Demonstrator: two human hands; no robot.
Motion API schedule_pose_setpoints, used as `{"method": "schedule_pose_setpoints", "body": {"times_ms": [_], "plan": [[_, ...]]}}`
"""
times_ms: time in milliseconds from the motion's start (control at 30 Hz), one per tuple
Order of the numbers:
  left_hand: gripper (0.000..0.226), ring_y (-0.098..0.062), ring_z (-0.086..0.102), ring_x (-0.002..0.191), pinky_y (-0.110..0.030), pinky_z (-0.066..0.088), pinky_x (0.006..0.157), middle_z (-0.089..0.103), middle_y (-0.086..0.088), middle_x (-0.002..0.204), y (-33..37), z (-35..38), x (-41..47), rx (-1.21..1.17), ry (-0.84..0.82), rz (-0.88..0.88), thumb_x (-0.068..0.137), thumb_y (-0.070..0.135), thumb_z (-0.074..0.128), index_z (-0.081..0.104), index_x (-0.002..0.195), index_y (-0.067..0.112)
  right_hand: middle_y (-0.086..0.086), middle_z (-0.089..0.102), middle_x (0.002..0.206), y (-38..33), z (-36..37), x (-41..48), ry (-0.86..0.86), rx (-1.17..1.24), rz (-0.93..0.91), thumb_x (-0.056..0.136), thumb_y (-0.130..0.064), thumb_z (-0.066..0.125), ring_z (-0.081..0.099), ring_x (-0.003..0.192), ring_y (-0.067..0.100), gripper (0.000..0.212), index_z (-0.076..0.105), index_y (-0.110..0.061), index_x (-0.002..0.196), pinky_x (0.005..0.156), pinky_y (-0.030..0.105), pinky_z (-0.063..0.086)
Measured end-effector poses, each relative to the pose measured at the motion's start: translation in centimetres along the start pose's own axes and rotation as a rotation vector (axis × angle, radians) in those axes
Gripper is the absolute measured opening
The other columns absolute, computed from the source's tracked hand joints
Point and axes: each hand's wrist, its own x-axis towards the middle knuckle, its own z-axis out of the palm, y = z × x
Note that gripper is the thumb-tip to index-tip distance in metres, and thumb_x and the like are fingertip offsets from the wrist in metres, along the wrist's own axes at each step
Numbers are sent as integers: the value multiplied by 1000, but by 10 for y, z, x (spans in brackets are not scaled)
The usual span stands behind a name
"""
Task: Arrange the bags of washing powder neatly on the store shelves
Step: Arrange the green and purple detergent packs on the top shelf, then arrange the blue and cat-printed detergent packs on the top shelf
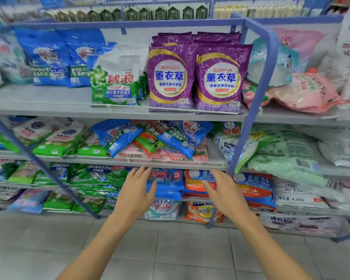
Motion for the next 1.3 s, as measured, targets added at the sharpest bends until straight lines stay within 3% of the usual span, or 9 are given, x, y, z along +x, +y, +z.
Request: {"method": "schedule_pose_setpoints", "body": {"times_ms": [200,333,667,933,1133,1300], "plan": [[61,-27,25,153,-39,20,126,36,-6,162,7,-7,24,-57,20,52,102,39,54,39,155,14,3,47,152,-23,-18,11,32,-36,7,107,-47,43,42,140,21,55,38,-18,154,109,37,38],[58,-24,28,151,-38,22,124,40,-4,160,46,-10,49,-119,17,205,101,36,58,44,153,15,0,41,158,-13,-47,9,125,-8,71,106,-48,43,36,145,17,57,36,-19,155,116,35,34],[58,-18,22,153,-38,23,125,34,5,162,164,14,97,-209,-23,427,102,44,52,40,155,22,-9,40,158,52,-112,2,332,41,211,106,-50,42,33,146,8,57,36,-24,156,114,29,33],[59,-17,22,154,-35,20,126,32,6,163,278,39,123,-185,23,429,103,47,48,37,156,24,-8,39,159,136,-192,35,366,140,148,103,-54,45,33,147,11,60,38,-26,156,119,33,30],[59,-16,31,149,-34,27,123,41,3,159,360,38,148,-209,186,461,103,44,52,40,155,18,-9,45,155,163,-257,70,399,301,55,101,-51,53,41,143,11,59,42,-26,153,118,34,35],[71,-22,15,155,-40,15,127,23,-5,167,406,33,189,-286,252,344,104,50,42,21,161,14,-12,54,145,167,-289,113,366,506,43,99,-52,57,53,127,8,54,47,-29,147,110,38,45]]}}
